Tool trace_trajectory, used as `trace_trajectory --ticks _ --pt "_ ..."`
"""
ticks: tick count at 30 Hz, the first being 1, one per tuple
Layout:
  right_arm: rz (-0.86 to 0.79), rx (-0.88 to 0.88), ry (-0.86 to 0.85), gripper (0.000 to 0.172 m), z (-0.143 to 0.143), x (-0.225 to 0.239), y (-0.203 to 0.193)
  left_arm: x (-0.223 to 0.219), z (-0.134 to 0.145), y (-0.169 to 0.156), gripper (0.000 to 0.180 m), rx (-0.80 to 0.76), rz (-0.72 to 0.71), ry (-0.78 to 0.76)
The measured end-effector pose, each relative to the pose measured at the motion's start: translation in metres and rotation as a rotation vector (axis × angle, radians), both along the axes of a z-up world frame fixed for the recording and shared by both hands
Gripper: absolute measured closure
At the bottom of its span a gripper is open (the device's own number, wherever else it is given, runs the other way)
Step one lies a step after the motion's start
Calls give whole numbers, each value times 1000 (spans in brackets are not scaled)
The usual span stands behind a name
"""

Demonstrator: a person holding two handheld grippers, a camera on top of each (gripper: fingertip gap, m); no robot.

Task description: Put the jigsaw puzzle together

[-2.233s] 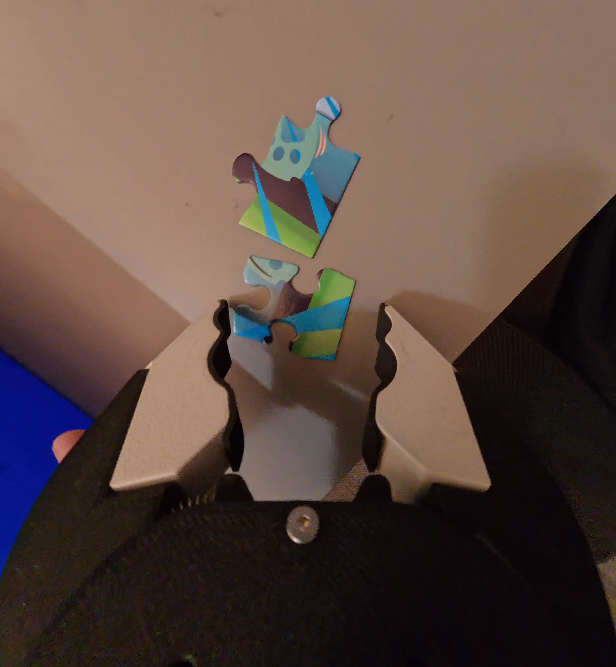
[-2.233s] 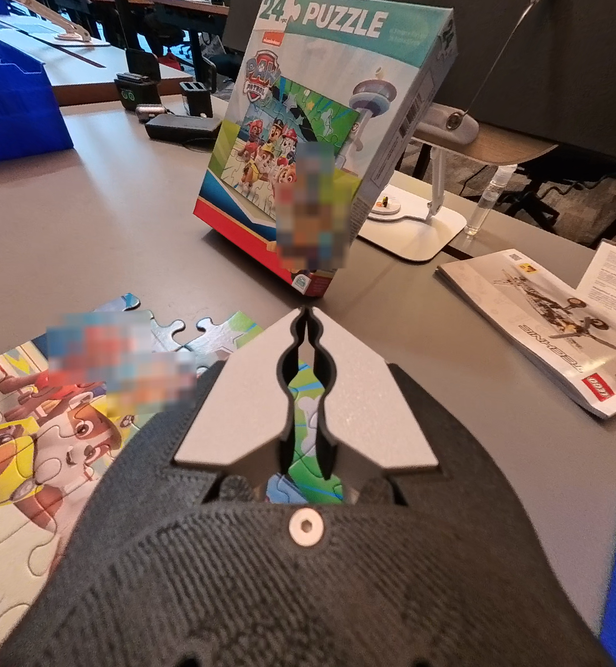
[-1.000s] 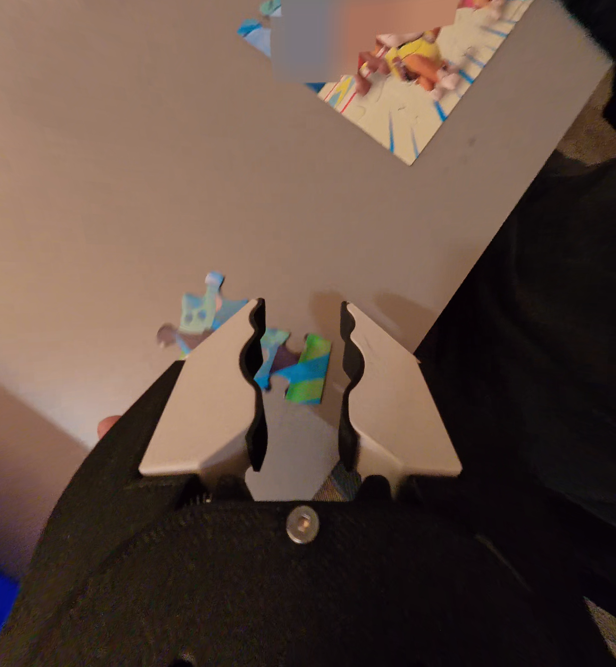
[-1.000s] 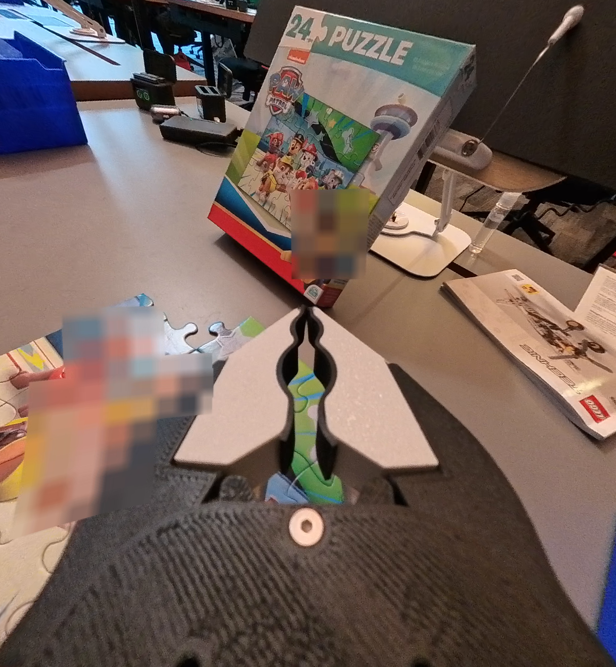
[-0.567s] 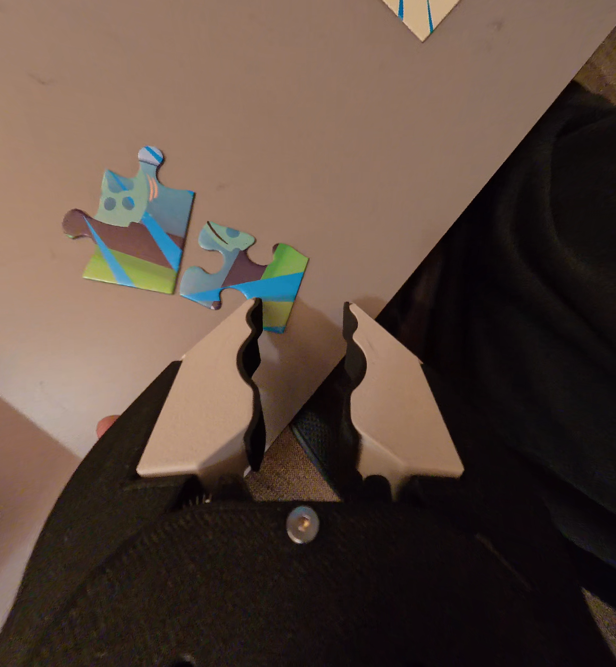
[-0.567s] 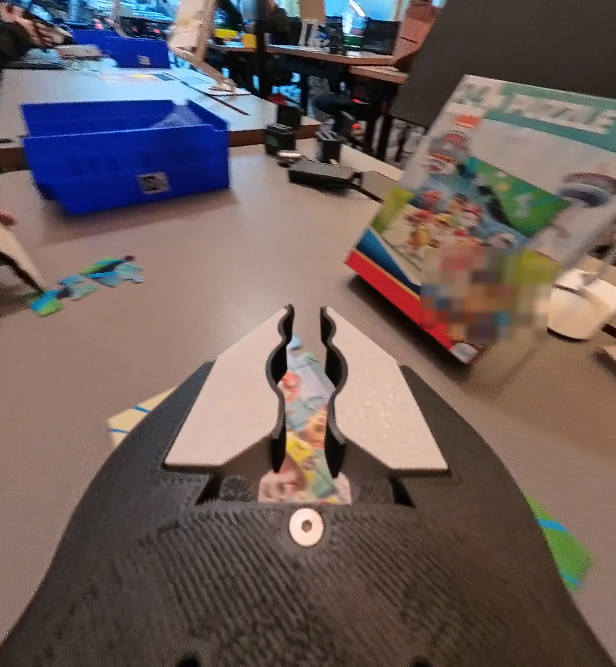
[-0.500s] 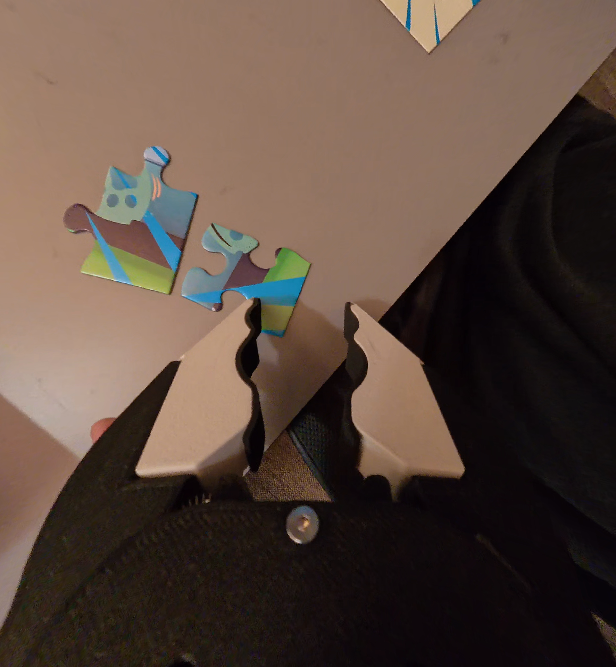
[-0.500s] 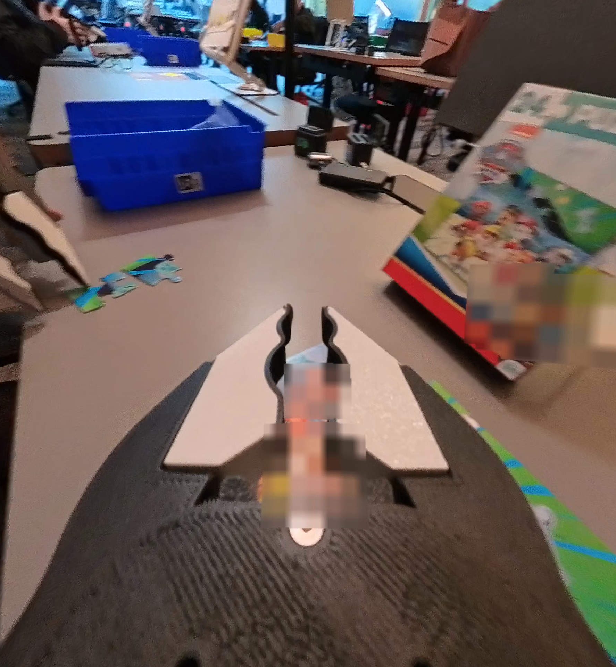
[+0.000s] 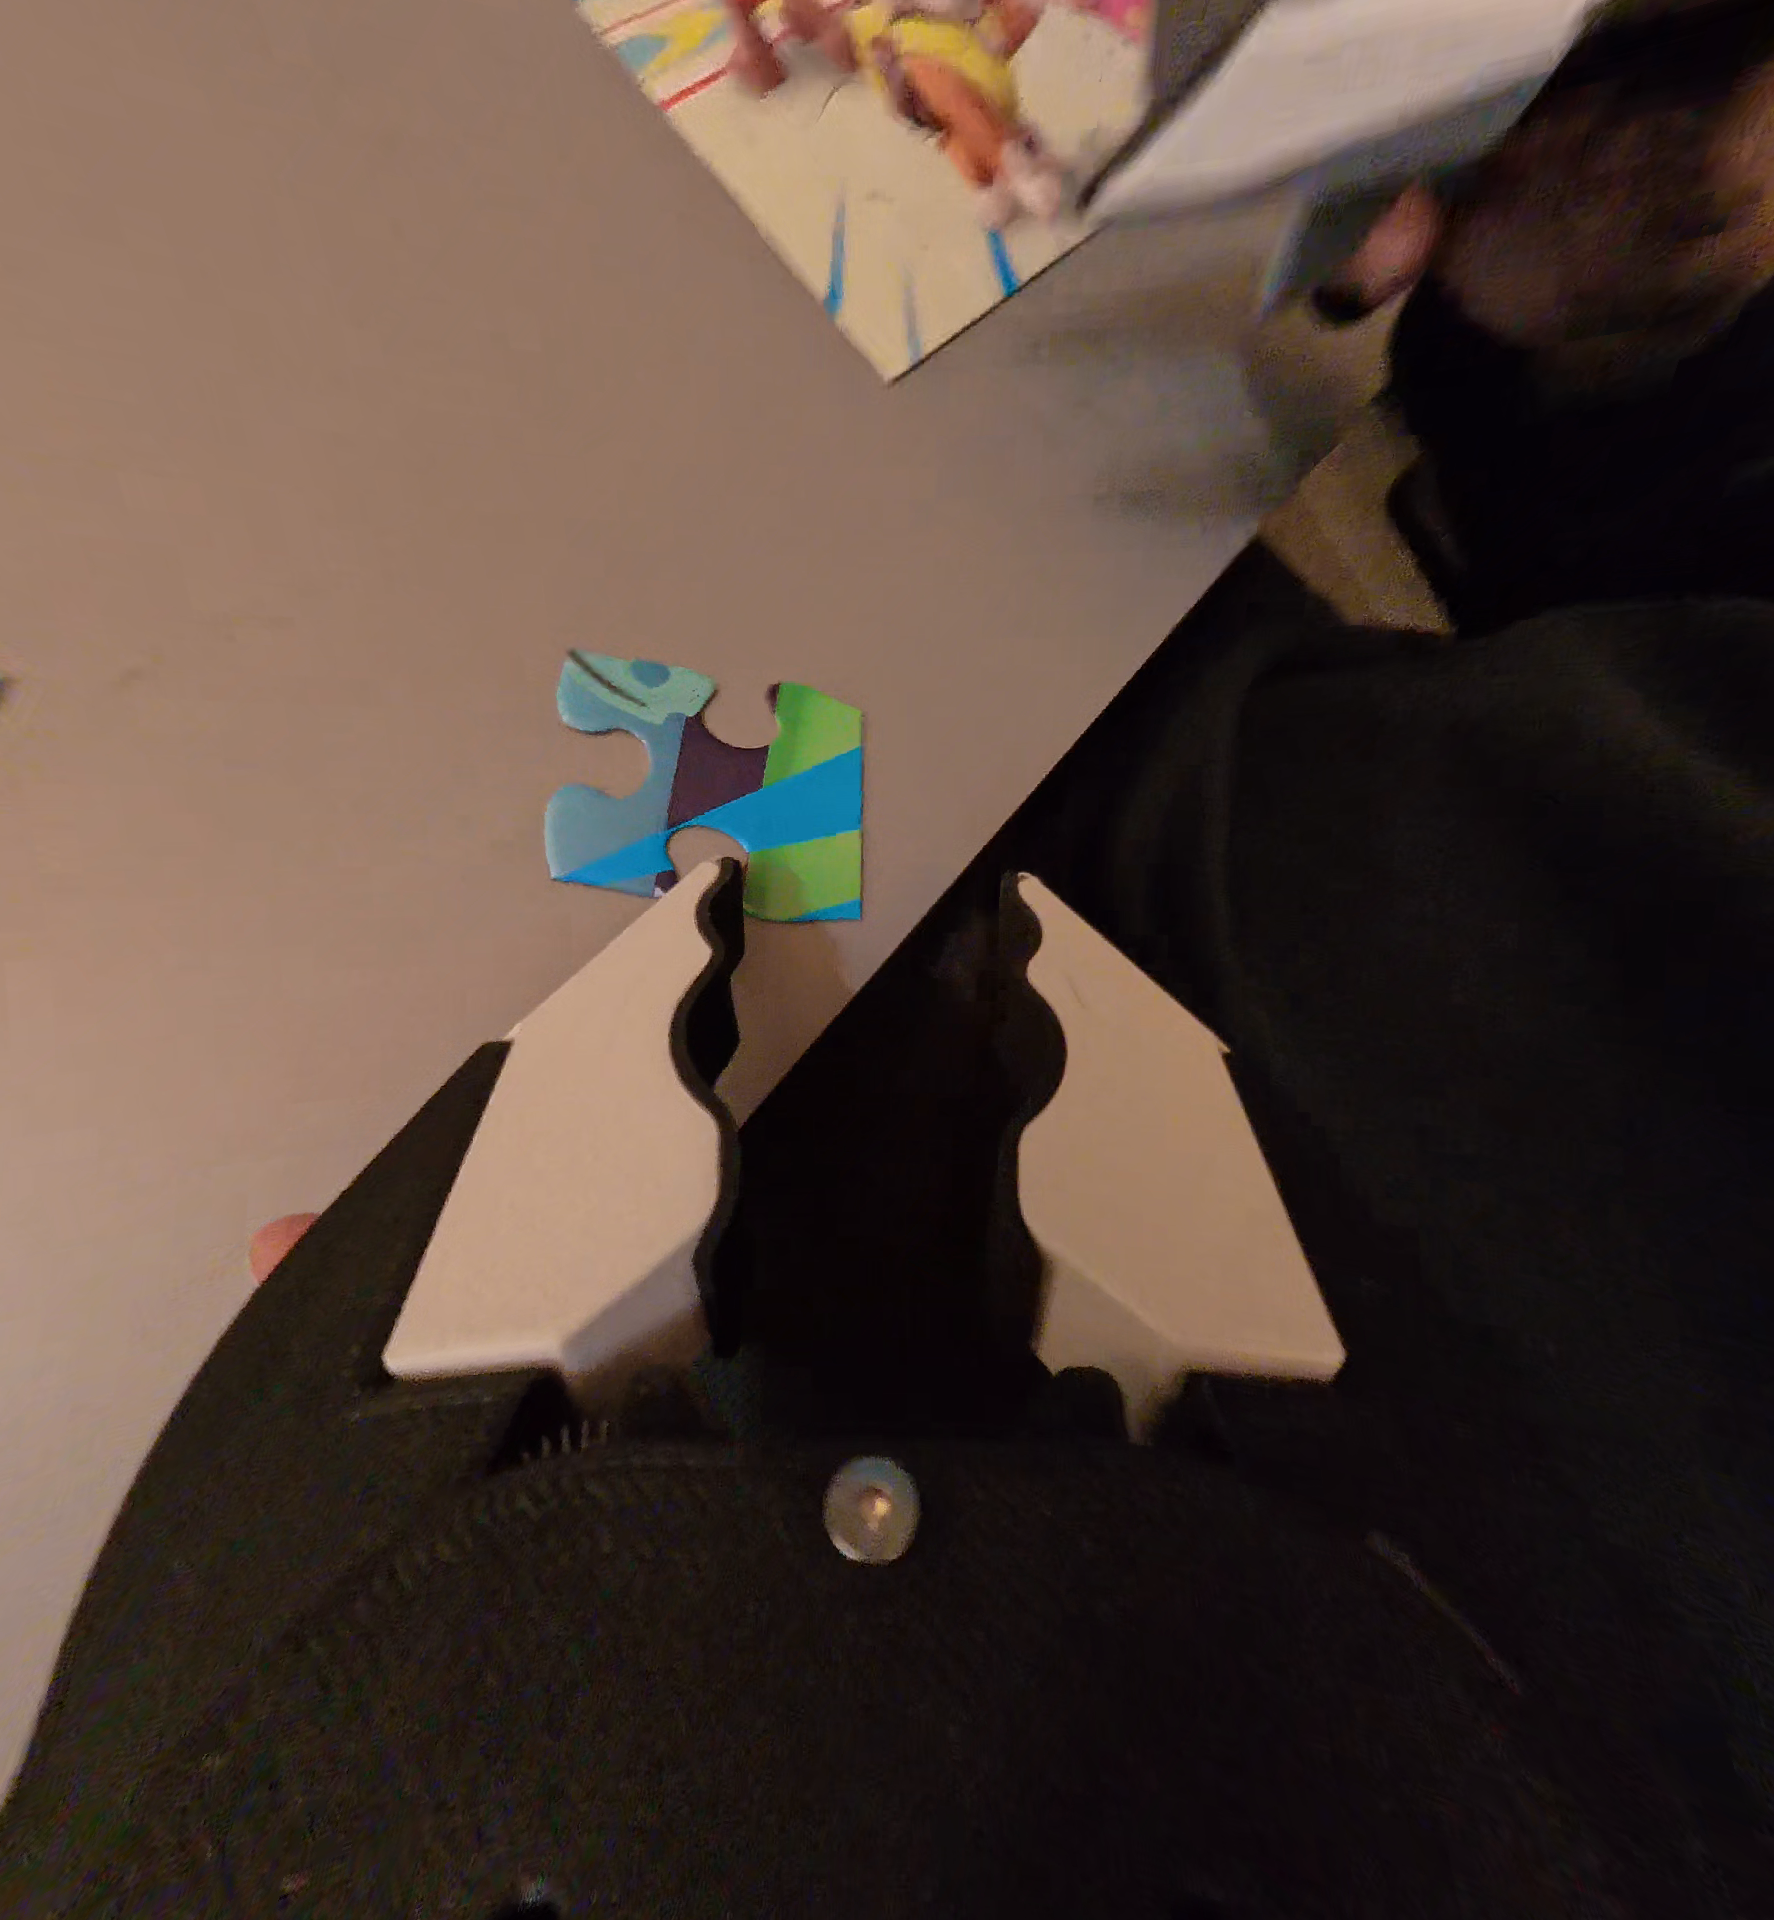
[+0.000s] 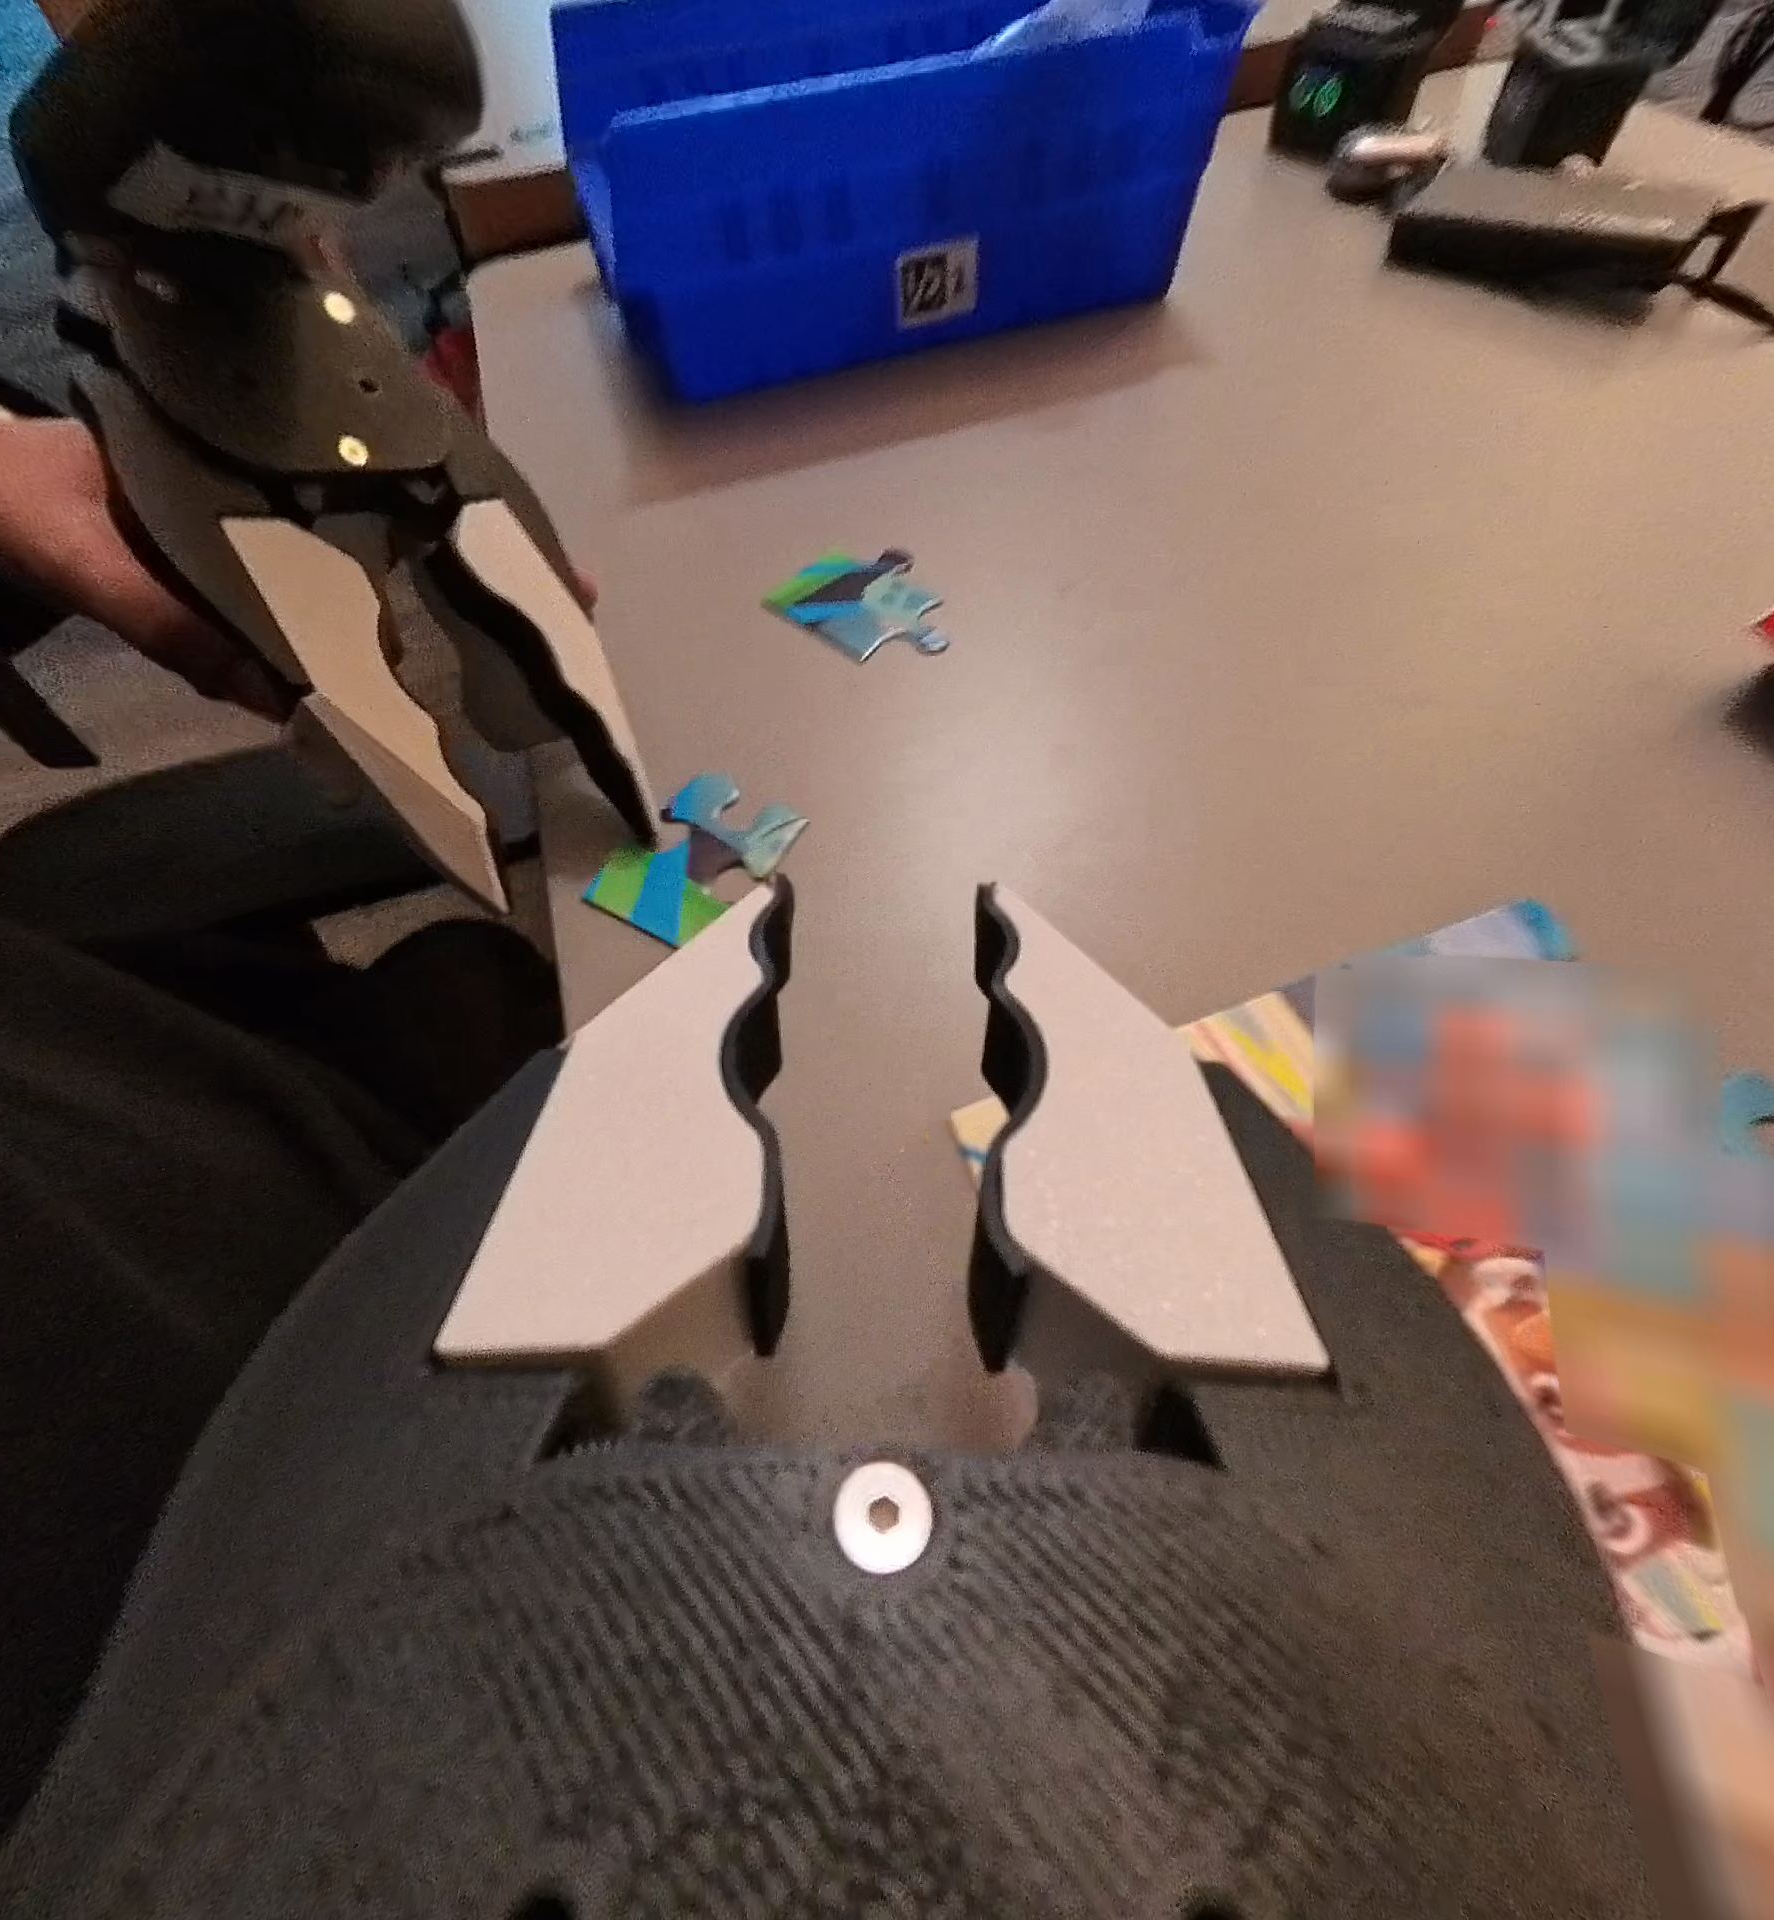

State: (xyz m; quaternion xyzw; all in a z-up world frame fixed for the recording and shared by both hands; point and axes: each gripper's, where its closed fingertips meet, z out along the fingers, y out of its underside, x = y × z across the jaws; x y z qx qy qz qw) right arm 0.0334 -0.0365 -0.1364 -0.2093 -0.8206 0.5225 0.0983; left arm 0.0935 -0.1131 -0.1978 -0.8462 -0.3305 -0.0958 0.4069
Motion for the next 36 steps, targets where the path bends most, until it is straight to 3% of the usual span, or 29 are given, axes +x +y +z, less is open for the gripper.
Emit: trace_trajectory --ticks 4,10,15,18,22,30,36 --pt "113 80 79 138 -18 34 -15 15 15 32 132 169 -56 -82" --pt "286 266 236 132 -41 64 -48 -15 43 5 136 297 65 -22" --pt "271 420 74 81 -77 62 -61 -24 60 -11 136 390 142 -6" --pt "291 390 50 106 -72 74 -61 -21 56 -16 136 378 153 8" --pt "281 407 110 153 -70 77 -53 -15 52 -15 136 384 149 12" --pt "253 427 207 154 -67 78 -45 -8 49 -9 135 409 120 6" --pt "136 299 242 154 -36 59 -35 -10 56 0 135 460 110 -5"
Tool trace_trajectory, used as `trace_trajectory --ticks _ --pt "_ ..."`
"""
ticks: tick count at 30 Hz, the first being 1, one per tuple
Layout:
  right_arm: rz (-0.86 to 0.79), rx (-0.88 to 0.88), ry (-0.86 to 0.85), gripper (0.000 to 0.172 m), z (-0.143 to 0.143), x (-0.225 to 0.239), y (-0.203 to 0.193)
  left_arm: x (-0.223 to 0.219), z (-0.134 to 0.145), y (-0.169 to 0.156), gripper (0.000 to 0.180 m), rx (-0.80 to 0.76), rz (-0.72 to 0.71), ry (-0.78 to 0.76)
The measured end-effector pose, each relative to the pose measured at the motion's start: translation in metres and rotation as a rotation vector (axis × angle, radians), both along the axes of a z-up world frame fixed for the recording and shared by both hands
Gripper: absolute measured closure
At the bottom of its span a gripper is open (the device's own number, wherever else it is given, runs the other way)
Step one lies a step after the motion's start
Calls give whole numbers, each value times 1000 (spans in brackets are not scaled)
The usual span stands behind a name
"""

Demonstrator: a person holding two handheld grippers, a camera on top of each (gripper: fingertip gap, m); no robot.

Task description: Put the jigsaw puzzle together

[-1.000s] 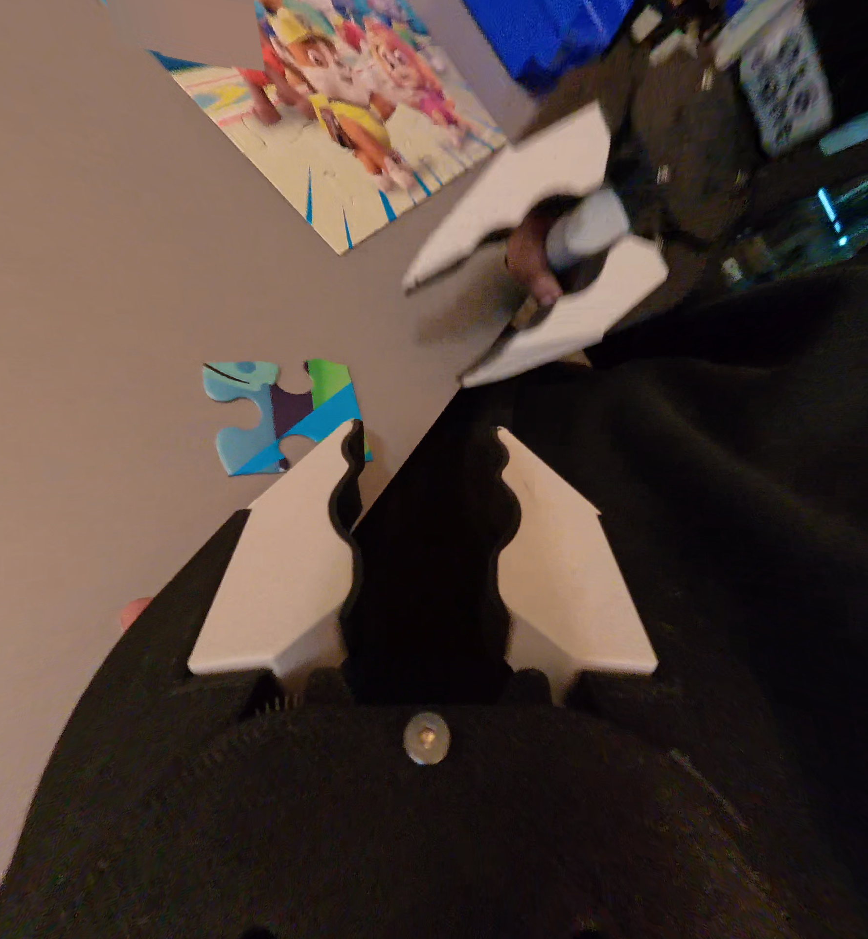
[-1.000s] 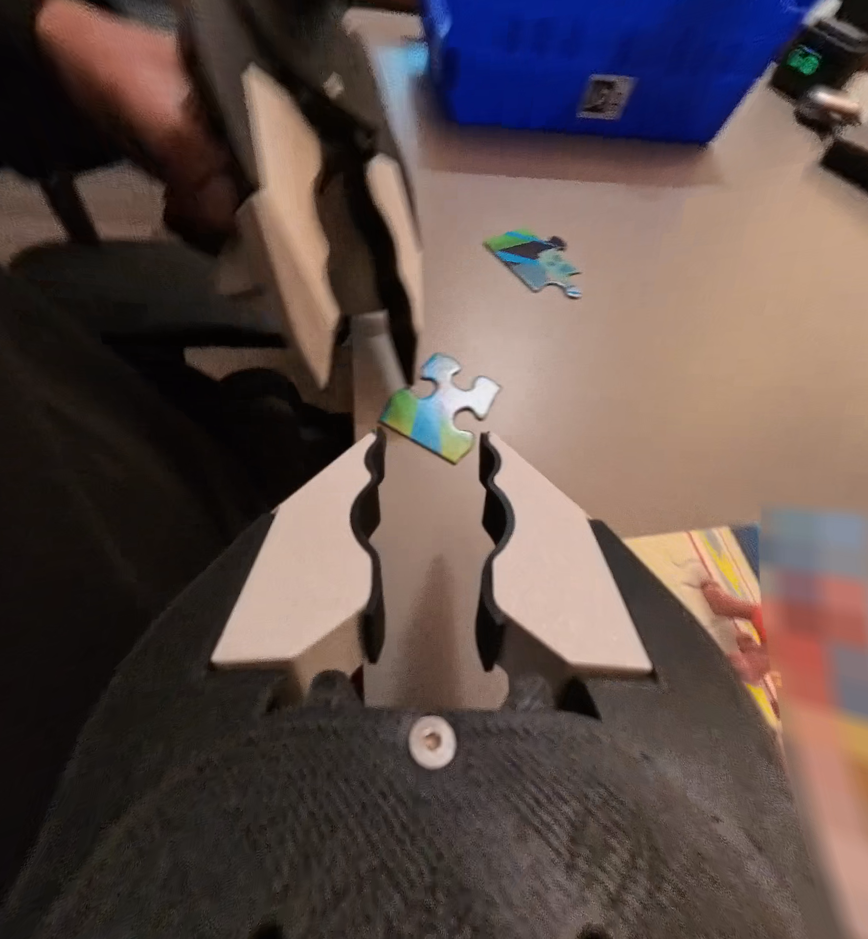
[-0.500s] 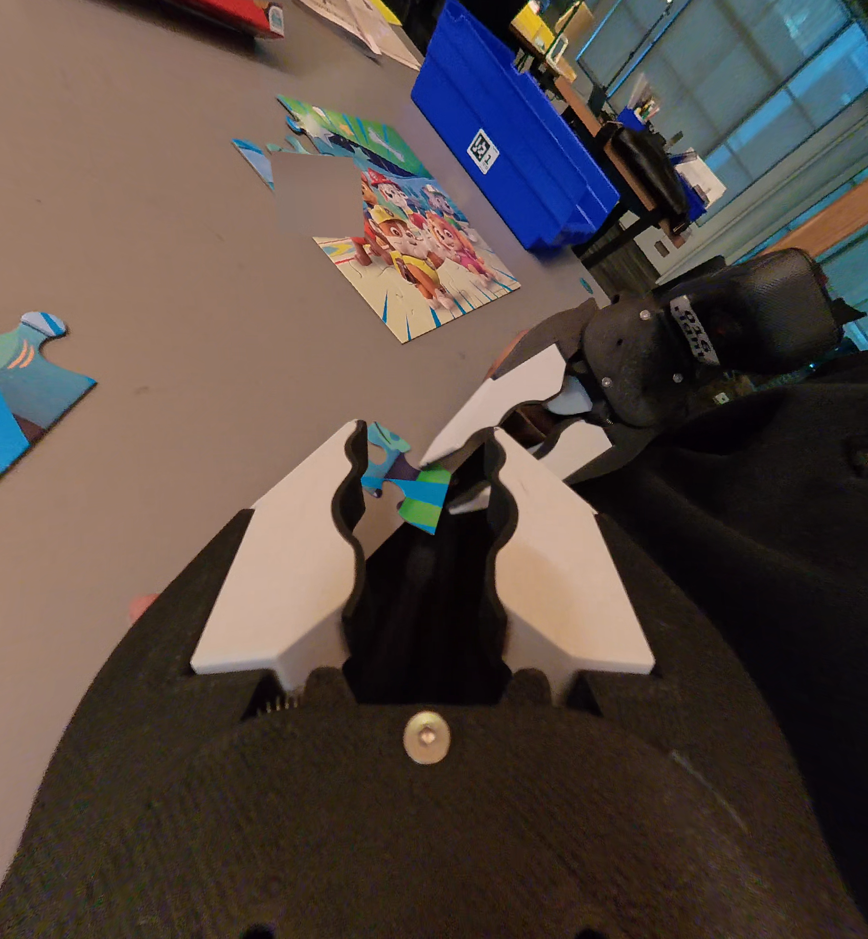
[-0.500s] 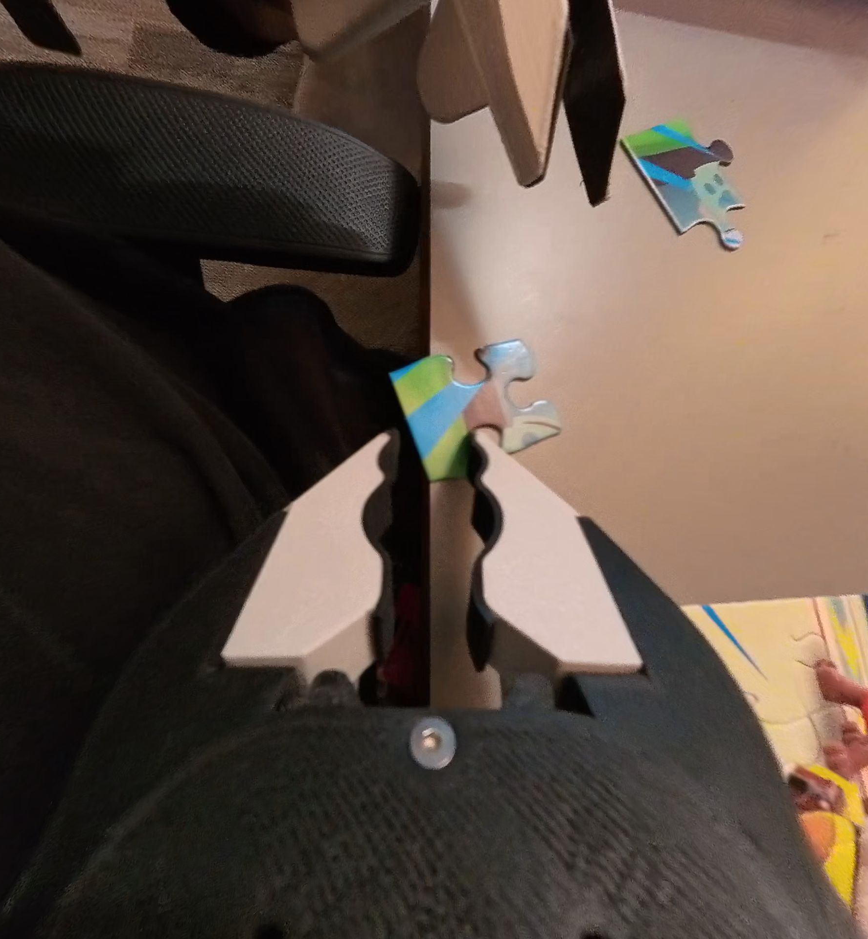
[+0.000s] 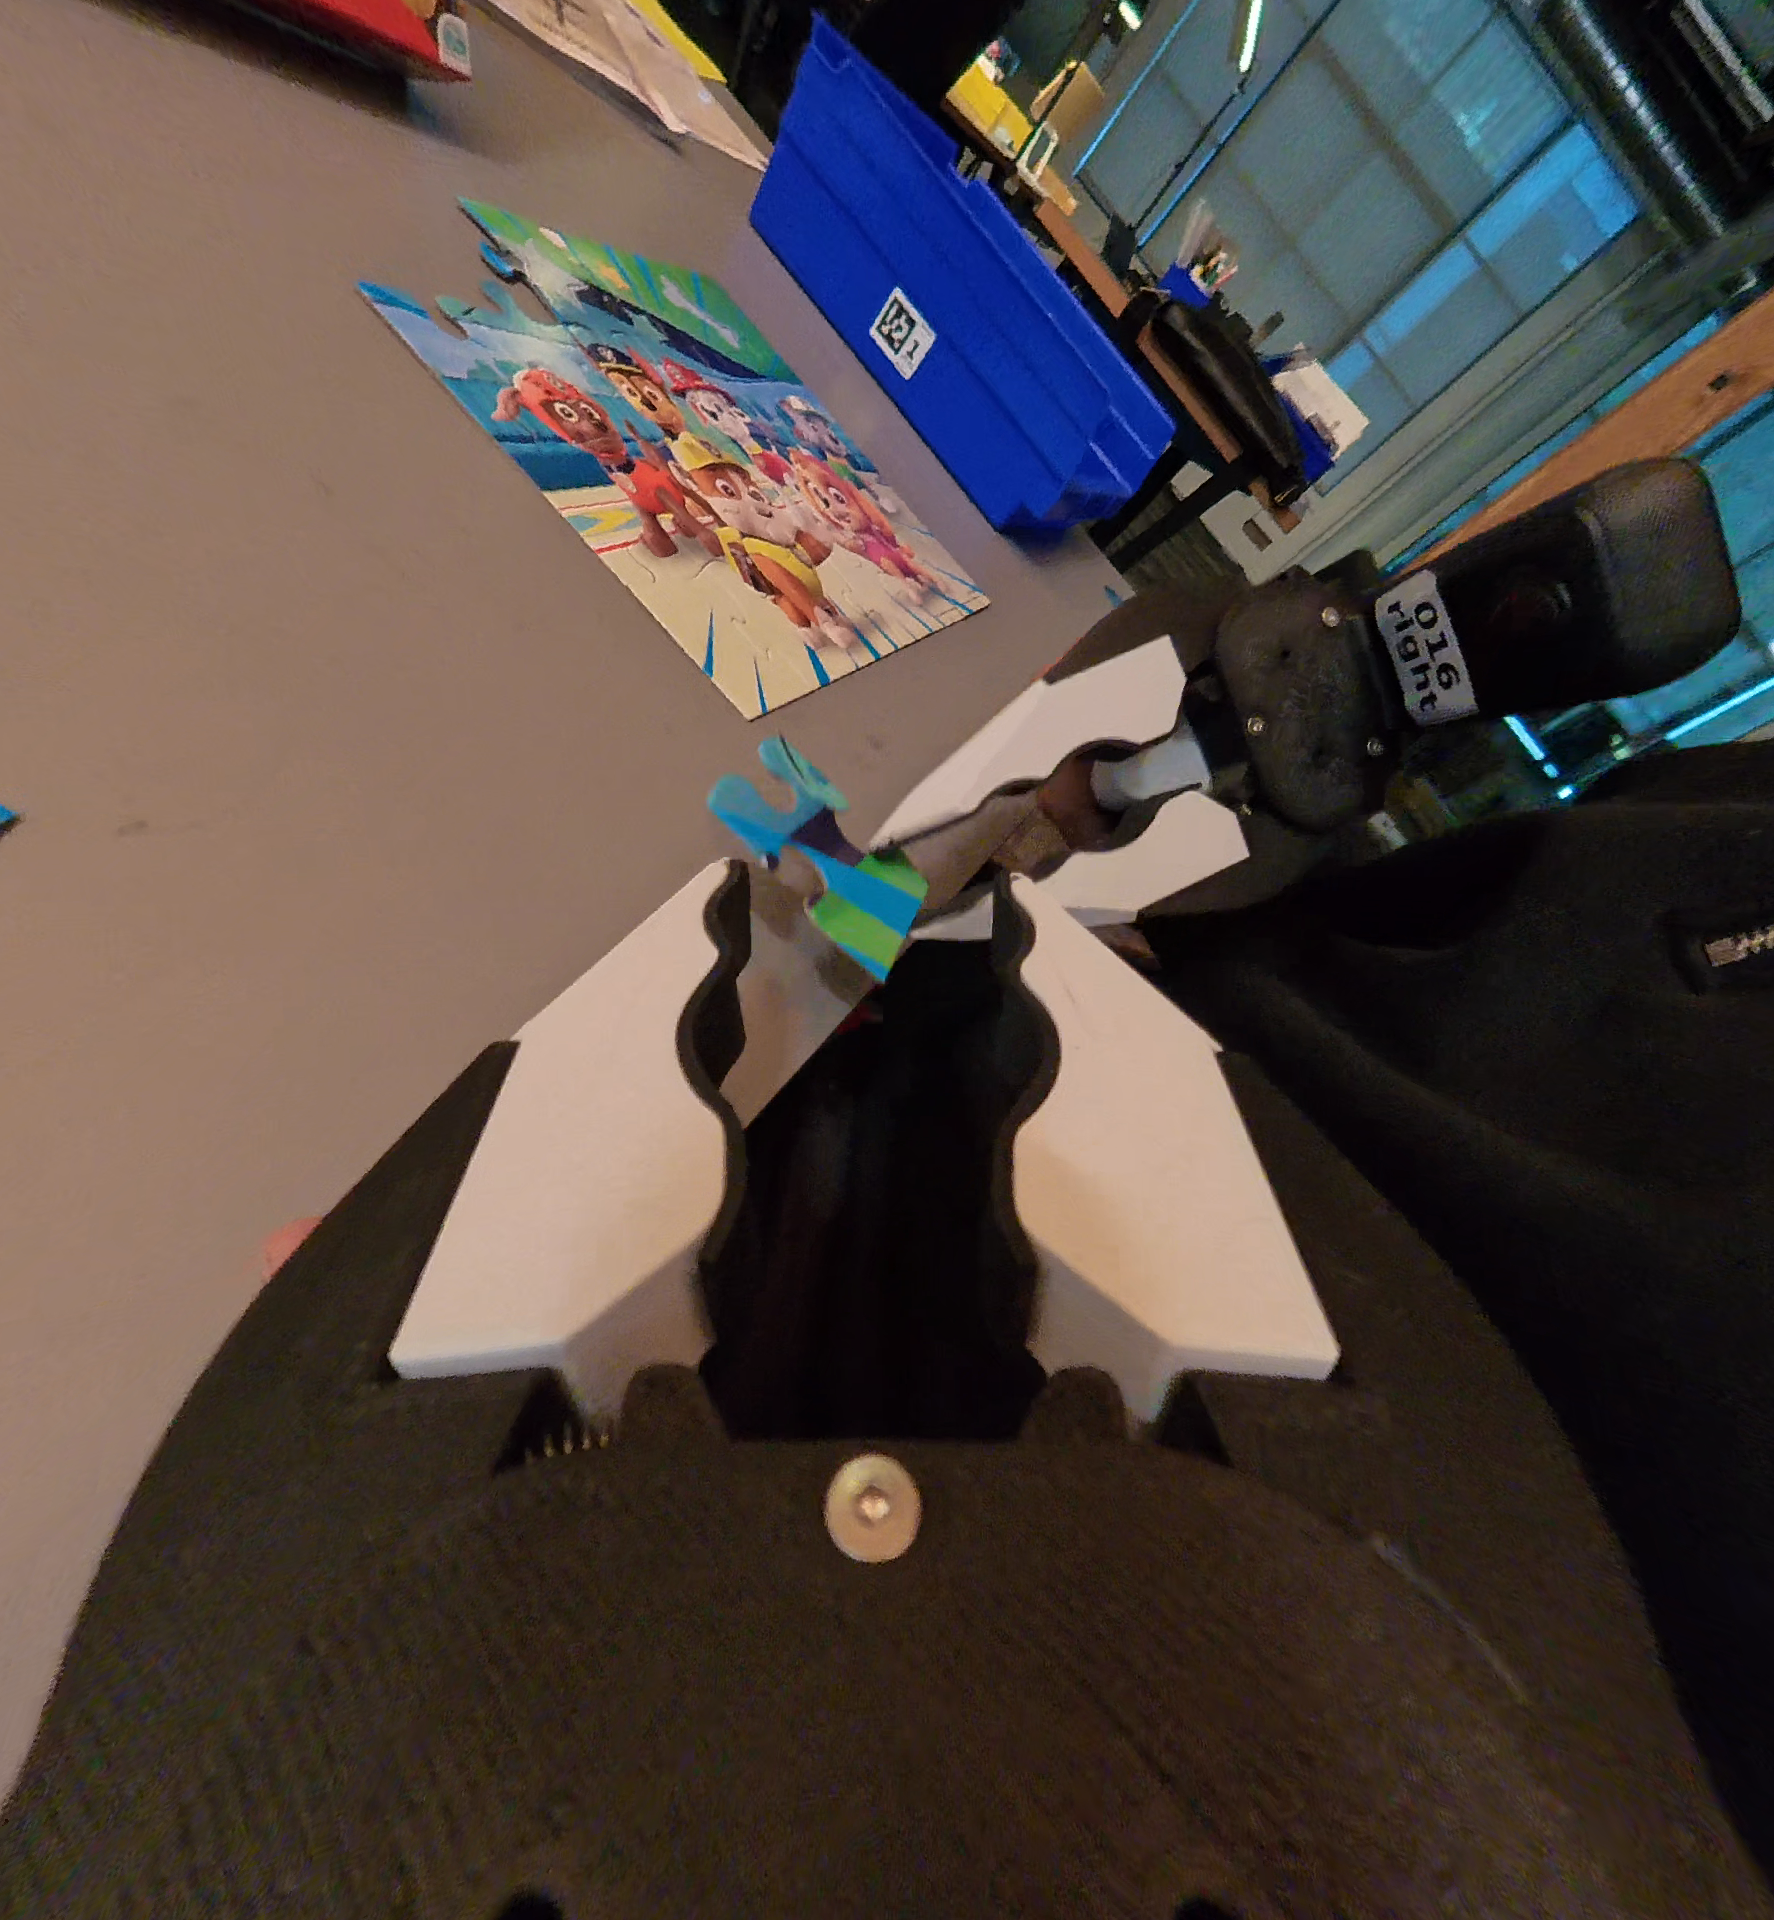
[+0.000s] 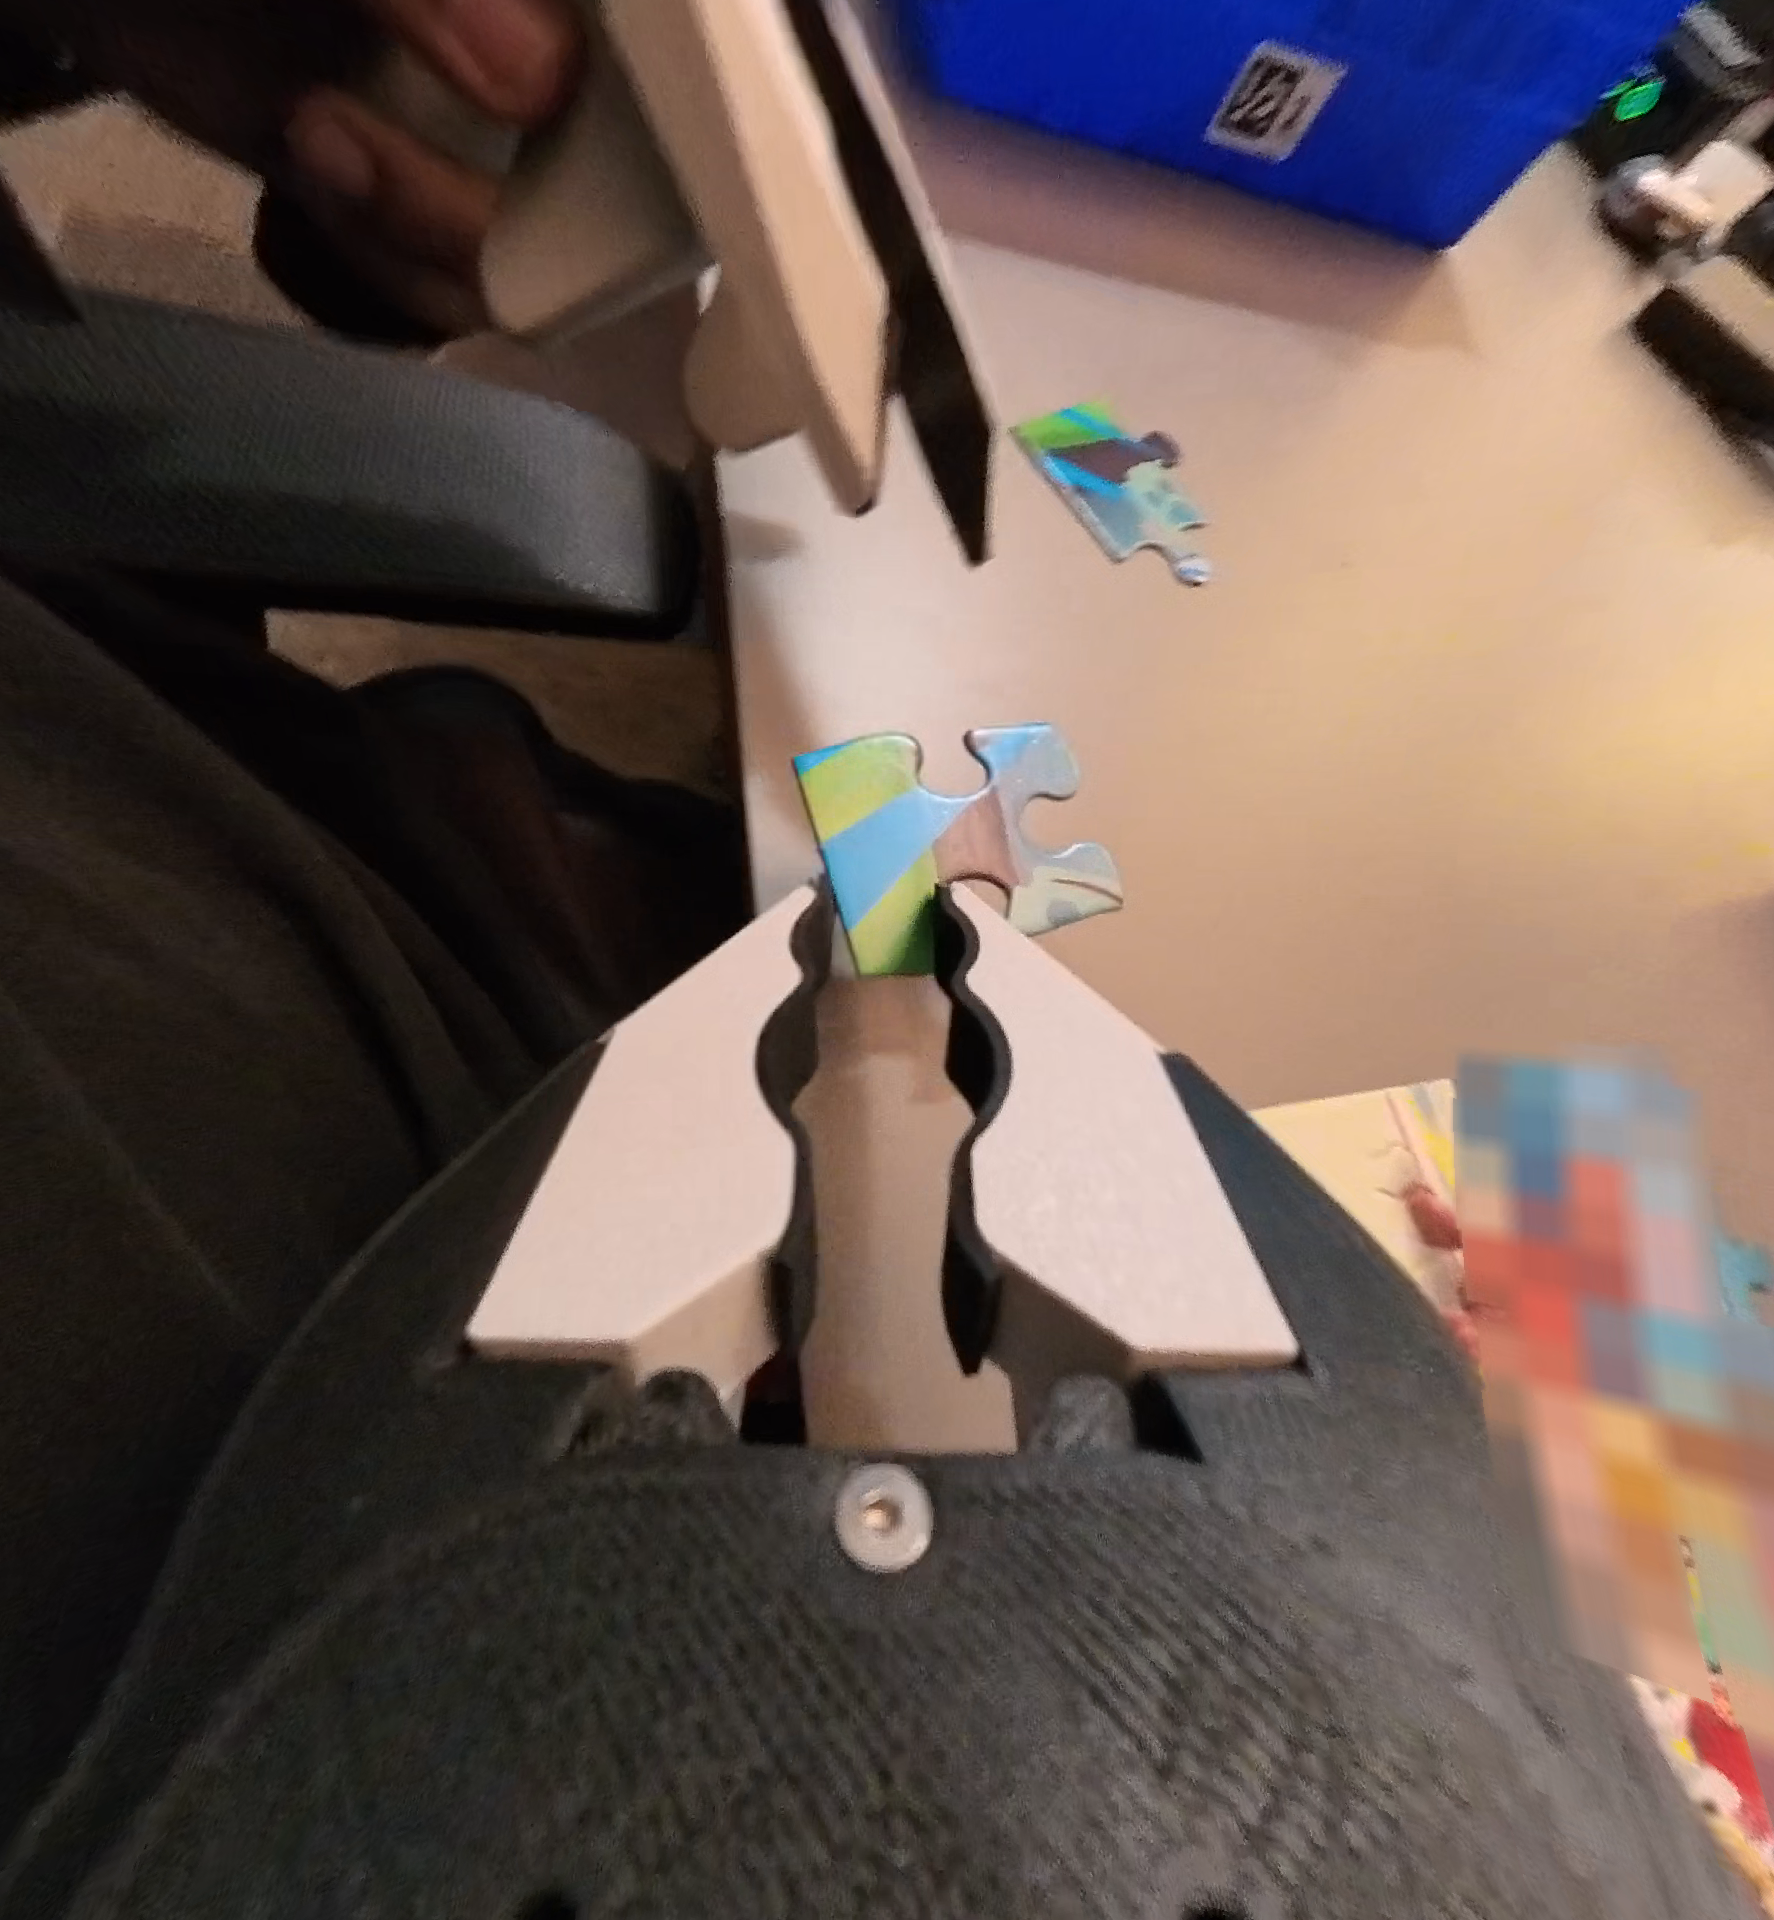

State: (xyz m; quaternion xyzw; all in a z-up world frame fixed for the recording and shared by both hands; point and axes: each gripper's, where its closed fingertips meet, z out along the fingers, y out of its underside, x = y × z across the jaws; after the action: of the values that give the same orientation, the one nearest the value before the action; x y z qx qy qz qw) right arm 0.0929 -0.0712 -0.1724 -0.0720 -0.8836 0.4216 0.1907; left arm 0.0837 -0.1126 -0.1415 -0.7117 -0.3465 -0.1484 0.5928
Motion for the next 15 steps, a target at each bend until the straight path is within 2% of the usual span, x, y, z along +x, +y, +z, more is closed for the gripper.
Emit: trace_trajectory --ticks 3,8,11,12,13,15 --pt "-74 -83 23 154 18 -16 12 -3 5 15 135 88 12 -71" --pt "-149 -185 79 154 39 -31 24 -14 27 51 139 371 20 -270" --pt "-173 -180 133 154 43 -34 29 -17 28 68 163 399 7 -314" --pt "-174 -169 140 165 41 -35 31 -19 28 71 170 399 10 -315" --pt "-175 -164 145 170 40 -36 32 -23 26 73 172 387 22 -316" --pt "-167 -173 122 165 38 -36 34 -30 22 74 177 340 39 -306"
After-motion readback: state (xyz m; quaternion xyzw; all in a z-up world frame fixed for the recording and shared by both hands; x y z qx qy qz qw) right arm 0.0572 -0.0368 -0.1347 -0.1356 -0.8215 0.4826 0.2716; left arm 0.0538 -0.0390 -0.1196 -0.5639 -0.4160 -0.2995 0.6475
